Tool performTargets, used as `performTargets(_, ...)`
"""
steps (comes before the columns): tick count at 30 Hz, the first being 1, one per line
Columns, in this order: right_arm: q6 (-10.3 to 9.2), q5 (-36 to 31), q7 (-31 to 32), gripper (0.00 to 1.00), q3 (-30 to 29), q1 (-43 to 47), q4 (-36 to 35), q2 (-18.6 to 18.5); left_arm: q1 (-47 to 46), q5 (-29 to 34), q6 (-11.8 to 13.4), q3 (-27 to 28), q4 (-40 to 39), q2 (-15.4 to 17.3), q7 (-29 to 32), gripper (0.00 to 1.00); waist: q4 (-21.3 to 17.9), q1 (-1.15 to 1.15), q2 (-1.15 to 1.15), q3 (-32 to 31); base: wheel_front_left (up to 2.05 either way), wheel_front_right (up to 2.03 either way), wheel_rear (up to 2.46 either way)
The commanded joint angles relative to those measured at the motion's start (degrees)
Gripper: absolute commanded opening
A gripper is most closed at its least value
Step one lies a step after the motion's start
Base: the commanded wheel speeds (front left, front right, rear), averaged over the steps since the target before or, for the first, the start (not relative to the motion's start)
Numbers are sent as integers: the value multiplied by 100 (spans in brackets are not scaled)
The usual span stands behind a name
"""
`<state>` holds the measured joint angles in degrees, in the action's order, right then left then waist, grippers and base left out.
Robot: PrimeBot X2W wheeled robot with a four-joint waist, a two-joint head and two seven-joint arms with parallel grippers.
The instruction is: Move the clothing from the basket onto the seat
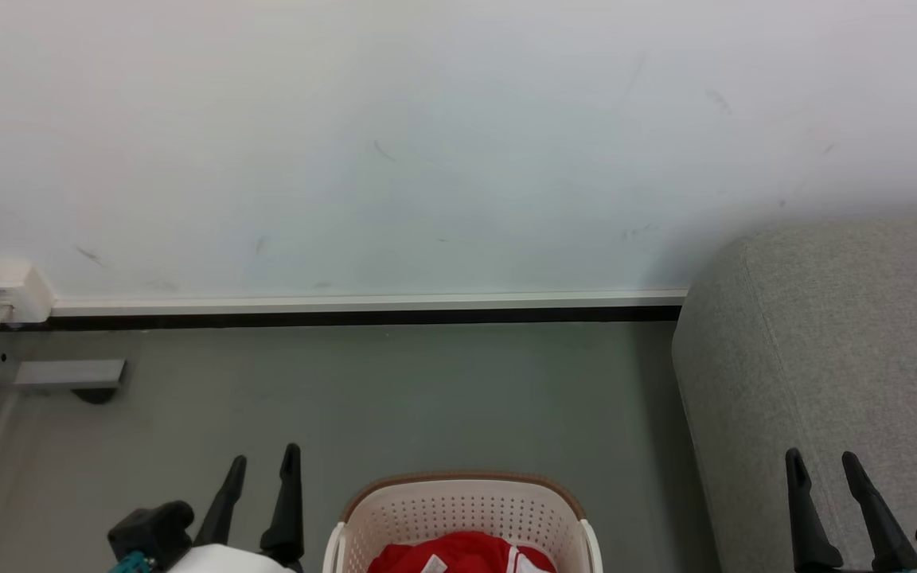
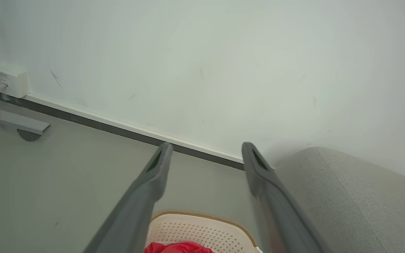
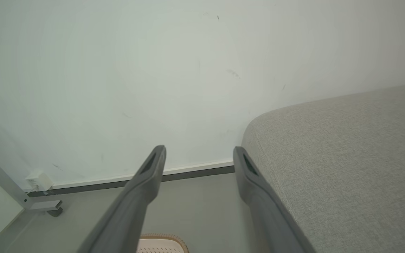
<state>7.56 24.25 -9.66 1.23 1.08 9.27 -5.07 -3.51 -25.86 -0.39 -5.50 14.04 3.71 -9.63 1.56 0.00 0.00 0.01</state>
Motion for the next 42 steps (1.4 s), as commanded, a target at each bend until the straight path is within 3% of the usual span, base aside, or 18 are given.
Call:
performTargets(1, -9, -157, -65, 100, -19, -7, -8, -7, 0, 190, 7, 5, -73, 42, -69, 100, 4, 0, 0, -2, 0, 0, 0)
performTargets(42, -13, -1649, -522, 100, -156, 207, 280, 113, 151, 2052, -67, 56, 144, -26, -524, 100, 25, 0, 0, -47, 0, 0, 0)
